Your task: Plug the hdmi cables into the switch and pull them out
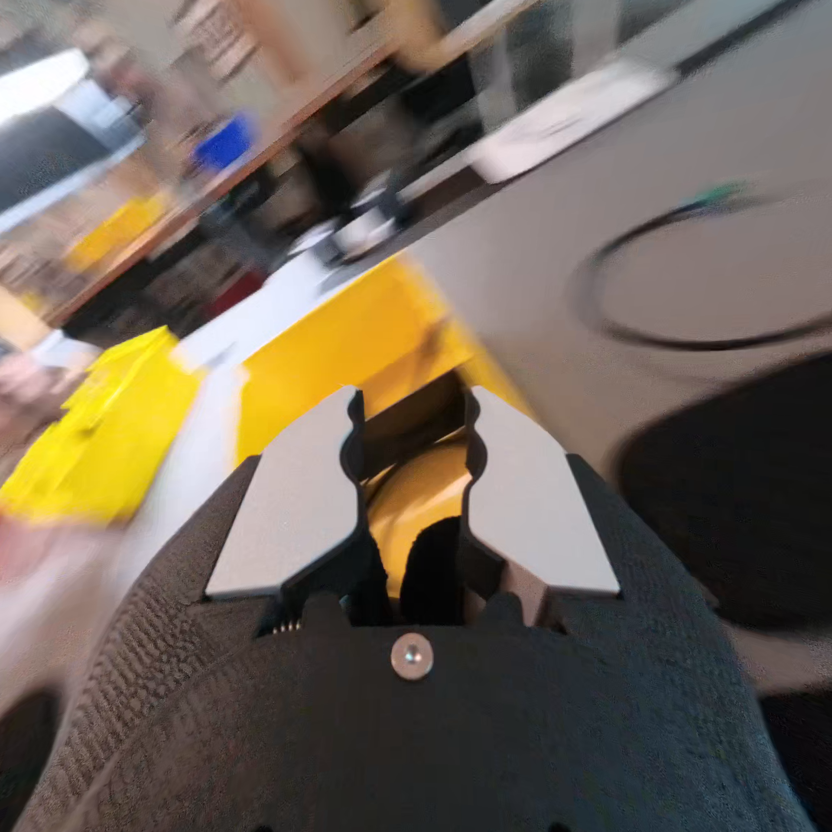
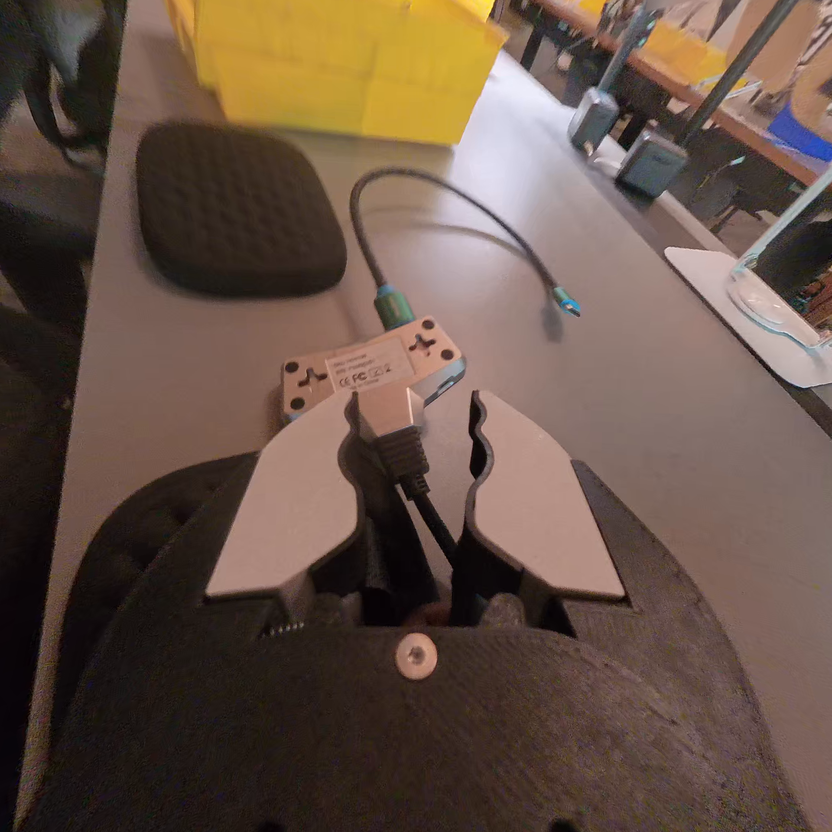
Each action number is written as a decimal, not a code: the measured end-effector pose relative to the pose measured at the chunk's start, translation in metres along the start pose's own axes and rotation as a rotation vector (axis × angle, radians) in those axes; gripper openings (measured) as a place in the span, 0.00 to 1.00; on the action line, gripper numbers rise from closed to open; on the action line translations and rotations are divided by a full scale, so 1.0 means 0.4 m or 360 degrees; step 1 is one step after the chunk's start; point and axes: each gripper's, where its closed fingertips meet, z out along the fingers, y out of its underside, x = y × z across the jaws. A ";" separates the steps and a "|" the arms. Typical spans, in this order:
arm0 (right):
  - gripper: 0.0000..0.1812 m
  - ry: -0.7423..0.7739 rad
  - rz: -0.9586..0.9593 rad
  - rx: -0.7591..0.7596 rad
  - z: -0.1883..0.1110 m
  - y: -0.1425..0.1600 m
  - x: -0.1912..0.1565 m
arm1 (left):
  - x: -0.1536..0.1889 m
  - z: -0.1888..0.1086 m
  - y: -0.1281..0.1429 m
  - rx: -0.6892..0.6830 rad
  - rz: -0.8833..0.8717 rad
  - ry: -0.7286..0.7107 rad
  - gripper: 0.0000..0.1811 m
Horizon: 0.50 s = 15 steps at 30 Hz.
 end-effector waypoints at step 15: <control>0.24 -0.0026 0.0001 0.0061 -0.012 -0.009 -0.004 | -0.097 0.217 0.366 -0.0912 -0.0035 -0.0002 0.14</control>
